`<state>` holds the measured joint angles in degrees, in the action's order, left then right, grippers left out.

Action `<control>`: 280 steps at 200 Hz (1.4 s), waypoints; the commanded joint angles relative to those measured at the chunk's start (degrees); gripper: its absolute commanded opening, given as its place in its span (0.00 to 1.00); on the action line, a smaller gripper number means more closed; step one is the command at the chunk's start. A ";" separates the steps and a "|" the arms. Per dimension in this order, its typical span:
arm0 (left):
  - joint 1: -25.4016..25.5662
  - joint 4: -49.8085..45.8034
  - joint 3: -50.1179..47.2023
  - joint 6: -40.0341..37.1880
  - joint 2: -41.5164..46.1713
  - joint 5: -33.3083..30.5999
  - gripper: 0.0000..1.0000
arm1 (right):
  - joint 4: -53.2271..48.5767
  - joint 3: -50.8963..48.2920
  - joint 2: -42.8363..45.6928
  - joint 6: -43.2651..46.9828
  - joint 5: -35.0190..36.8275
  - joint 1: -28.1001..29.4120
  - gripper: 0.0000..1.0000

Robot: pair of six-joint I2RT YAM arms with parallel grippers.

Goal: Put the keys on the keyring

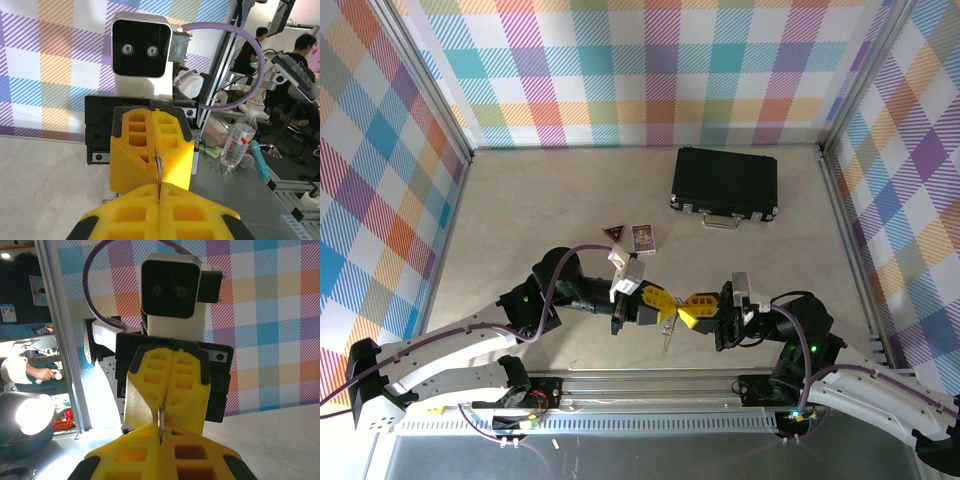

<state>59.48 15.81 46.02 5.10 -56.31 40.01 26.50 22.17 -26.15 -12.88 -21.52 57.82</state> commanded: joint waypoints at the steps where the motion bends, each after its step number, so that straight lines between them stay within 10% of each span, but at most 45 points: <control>1: 0.22 1.00 1.61 0.00 -1.04 1.30 0.00 | 1.50 0.94 -1.45 0.41 0.77 0.36 0.00; 23: 0.19 -2.86 2.47 -2.05 -0.27 0.67 0.00 | -2.52 2.30 -1.04 1.15 1.30 0.35 0.00; 82: 0.21 -30.44 11.66 -17.17 0.26 -5.94 0.00 | -28.59 11.09 2.51 8.89 4.13 0.37 0.39; 145: 0.19 -47.55 20.05 -25.13 -3.24 -8.63 0.00 | -35.95 13.73 0.00 11.91 4.31 0.44 0.34; 280: 0.19 -43.95 18.10 -24.18 -4.49 -6.79 0.00 | -29.61 12.21 -5.41 10.73 0.47 0.95 0.29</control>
<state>59.53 -29.91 64.31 -18.52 -60.97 31.99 -5.30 33.87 -30.61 -2.28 -18.92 58.22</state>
